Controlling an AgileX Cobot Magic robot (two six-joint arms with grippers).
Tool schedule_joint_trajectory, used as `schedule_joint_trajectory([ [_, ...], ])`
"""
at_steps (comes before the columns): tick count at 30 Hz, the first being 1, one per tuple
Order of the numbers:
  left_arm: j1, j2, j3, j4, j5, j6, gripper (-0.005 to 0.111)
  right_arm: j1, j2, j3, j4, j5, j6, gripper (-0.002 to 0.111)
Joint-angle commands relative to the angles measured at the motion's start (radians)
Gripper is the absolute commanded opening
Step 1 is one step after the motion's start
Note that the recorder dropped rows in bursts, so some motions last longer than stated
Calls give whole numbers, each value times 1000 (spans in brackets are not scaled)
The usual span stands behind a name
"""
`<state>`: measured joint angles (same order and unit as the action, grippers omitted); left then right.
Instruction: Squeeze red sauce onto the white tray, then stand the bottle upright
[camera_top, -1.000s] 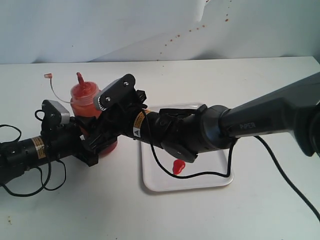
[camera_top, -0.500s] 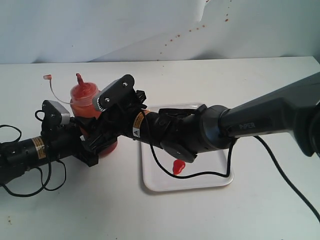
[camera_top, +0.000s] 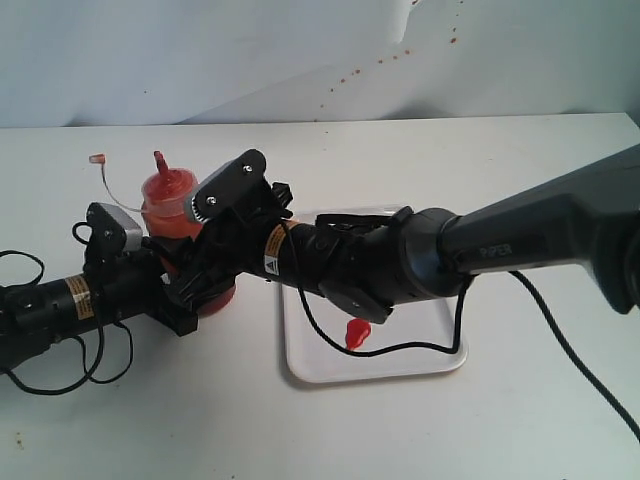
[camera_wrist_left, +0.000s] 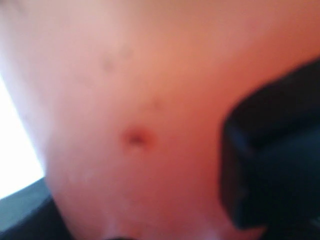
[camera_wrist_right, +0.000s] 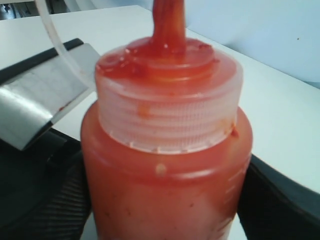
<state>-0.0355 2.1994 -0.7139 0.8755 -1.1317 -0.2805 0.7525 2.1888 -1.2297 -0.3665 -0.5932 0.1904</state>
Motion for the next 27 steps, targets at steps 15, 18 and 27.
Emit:
schedule_joint_trajectory([
  [15,-3,-14,-13,-29,-65,-3,12,5,6,5,-24,110,-4,0],
  [18,-3,-14,-13,-29,-65,-3,28,5,6,5,-24,111,-2,0],
  [27,-3,-14,-13,-21,-65,-31,105,5,6,5,-22,111,-2,0],
])
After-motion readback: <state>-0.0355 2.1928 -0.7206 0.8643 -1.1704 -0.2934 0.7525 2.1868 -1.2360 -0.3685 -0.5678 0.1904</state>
